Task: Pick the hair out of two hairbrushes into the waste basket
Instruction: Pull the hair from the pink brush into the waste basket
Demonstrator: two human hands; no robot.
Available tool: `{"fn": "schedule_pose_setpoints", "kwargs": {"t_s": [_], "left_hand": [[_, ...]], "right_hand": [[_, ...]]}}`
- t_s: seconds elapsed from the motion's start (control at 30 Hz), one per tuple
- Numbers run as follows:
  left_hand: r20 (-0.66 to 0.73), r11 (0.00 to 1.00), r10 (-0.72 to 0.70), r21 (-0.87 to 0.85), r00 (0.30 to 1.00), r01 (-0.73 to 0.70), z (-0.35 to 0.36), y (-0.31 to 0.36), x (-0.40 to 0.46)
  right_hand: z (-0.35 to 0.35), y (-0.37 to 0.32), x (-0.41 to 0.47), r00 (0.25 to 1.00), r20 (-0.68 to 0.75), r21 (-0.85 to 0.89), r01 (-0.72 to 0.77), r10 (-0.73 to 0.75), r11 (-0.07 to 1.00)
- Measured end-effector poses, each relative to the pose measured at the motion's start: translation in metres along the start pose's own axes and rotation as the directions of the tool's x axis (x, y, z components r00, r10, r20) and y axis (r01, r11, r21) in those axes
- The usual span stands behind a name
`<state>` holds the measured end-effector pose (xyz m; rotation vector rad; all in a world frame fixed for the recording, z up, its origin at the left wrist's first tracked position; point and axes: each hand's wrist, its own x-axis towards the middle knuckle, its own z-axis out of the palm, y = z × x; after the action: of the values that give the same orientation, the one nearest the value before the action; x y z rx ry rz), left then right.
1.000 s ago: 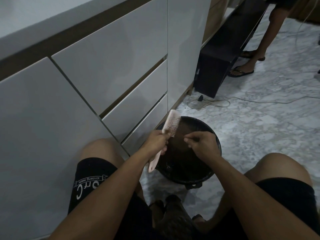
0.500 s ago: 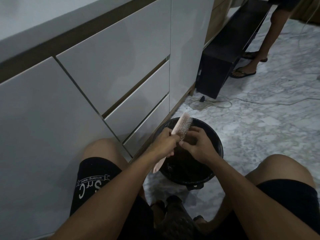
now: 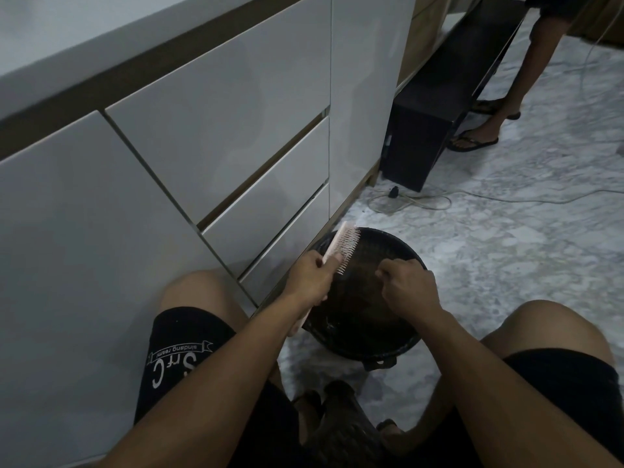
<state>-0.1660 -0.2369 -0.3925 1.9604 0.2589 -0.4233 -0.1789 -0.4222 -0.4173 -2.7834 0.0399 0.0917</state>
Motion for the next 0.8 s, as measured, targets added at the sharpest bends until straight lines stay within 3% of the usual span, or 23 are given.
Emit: {"fn": "schedule_pose_setpoints", "kwargs": {"t_s": [0.07, 0.2, 0.4, 0.53, 0.67, 0.8], "left_hand": [[0.002, 1.000, 0.013, 0.018, 1.000, -0.013, 0.002, 0.002, -0.003], [0.030, 0.999, -0.033, -0.030, 0.999, 0.034, 0.004, 0.011, -0.007], [0.079, 1.000, -0.011, -0.025, 0.997, 0.013, 0.010, 0.012, -0.009], [0.087, 1.000, 0.018, -0.009, 0.996, -0.017, 0.012, 0.013, -0.012], [0.124, 0.998, 0.052, 0.016, 0.991, -0.054, 0.009, 0.016, -0.015], [0.102, 0.992, 0.095, 0.079, 0.990, -0.103, 0.008, 0.017, -0.013]], "right_hand": [[0.000, 0.000, 0.000, 0.998, 0.039, 0.070, -0.044, 0.042, 0.997], [-0.009, -0.008, -0.003, 0.992, 0.061, 0.367, -0.124, 0.109, 0.922], [-0.011, -0.019, -0.001, 0.961, 0.257, 0.679, -0.254, 0.101, 0.689], [-0.012, -0.016, 0.002, 0.950, 0.303, 0.695, -0.272, 0.073, 0.666], [-0.008, -0.004, 0.004, 0.950, 0.309, 0.838, -0.291, 0.038, 0.462], [-0.008, -0.005, 0.006, 0.942, 0.337, 0.856, -0.309, 0.006, 0.413]]}}
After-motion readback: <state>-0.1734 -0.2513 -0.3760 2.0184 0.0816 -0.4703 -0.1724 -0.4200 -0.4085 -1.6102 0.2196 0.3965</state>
